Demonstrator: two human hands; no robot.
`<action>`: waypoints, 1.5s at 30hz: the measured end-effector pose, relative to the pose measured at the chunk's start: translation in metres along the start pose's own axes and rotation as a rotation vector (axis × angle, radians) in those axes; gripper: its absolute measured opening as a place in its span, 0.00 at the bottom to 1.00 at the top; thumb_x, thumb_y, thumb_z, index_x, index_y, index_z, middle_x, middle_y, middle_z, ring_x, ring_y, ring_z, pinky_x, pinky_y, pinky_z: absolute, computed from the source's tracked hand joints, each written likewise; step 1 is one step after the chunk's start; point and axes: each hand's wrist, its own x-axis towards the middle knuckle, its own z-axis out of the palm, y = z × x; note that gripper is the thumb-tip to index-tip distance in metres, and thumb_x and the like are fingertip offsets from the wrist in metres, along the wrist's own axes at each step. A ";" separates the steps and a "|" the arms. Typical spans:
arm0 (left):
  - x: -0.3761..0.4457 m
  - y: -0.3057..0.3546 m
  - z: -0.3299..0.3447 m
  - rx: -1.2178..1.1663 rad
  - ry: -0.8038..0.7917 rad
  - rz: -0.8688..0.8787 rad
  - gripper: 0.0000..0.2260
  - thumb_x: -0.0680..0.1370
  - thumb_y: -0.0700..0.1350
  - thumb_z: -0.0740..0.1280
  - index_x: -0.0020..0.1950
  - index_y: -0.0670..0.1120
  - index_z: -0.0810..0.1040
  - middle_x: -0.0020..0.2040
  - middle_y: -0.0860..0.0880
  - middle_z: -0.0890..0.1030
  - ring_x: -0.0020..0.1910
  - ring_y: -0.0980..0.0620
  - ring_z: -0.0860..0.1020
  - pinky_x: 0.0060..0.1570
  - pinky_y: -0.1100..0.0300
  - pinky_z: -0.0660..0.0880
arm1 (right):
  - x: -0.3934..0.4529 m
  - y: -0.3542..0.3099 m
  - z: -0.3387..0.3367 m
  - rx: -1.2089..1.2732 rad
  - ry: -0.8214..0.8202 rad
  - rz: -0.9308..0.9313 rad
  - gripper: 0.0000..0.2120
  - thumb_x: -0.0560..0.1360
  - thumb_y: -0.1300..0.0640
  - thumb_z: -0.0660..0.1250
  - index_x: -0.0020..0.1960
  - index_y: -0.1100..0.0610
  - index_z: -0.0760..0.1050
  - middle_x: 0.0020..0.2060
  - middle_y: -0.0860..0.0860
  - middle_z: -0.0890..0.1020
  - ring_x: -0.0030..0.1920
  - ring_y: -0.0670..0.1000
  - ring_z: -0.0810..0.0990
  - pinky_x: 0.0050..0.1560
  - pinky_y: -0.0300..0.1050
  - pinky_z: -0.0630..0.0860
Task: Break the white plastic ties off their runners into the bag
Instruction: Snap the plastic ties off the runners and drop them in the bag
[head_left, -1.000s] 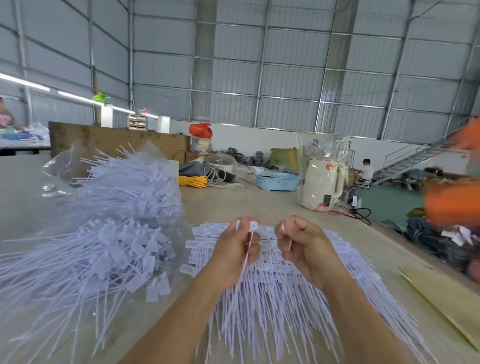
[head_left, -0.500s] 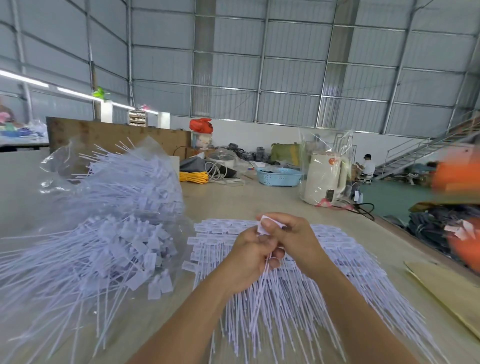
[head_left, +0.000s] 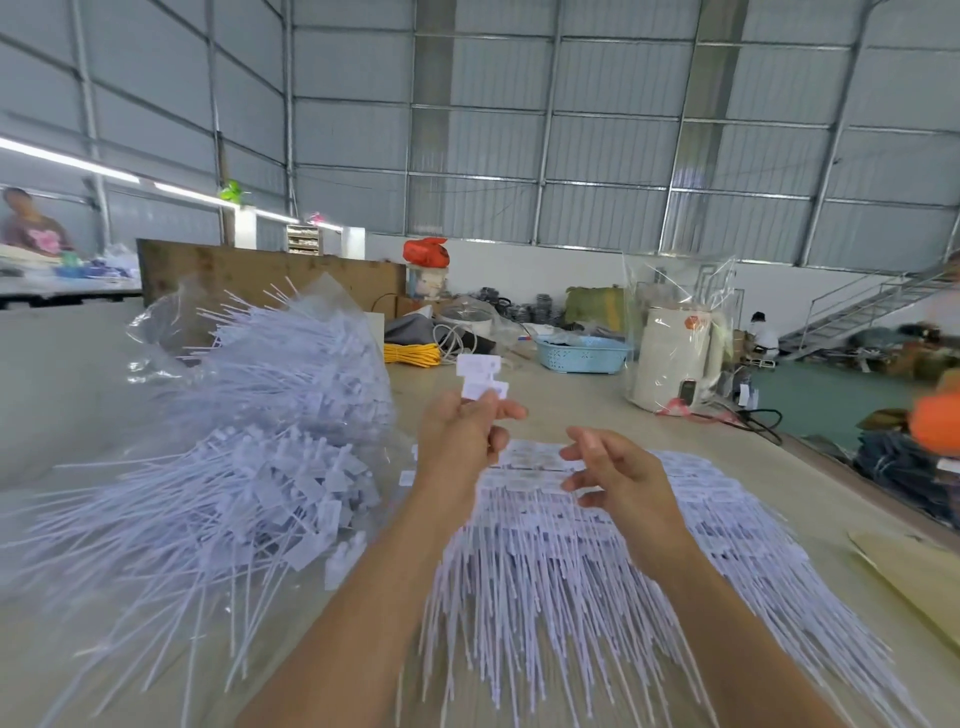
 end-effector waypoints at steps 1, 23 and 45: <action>0.007 0.010 -0.012 0.094 0.047 0.061 0.07 0.81 0.39 0.60 0.44 0.41 0.73 0.30 0.52 0.82 0.20 0.58 0.64 0.20 0.67 0.61 | 0.000 0.002 0.000 -0.008 0.008 0.003 0.08 0.78 0.54 0.61 0.52 0.52 0.79 0.44 0.51 0.82 0.33 0.47 0.80 0.32 0.37 0.75; 0.032 0.032 -0.094 1.841 0.228 0.181 0.15 0.77 0.39 0.59 0.59 0.53 0.77 0.56 0.48 0.79 0.57 0.46 0.76 0.57 0.54 0.69 | 0.002 0.021 -0.009 -0.296 0.078 -0.051 0.06 0.78 0.59 0.63 0.44 0.51 0.76 0.39 0.48 0.80 0.31 0.45 0.79 0.30 0.30 0.71; 0.031 -0.042 -0.056 1.482 0.115 0.397 0.12 0.79 0.46 0.65 0.58 0.39 0.73 0.57 0.39 0.74 0.55 0.40 0.74 0.51 0.50 0.71 | 0.003 0.008 0.005 -0.401 0.030 -0.084 0.04 0.78 0.57 0.64 0.49 0.55 0.77 0.44 0.50 0.79 0.40 0.57 0.81 0.43 0.47 0.77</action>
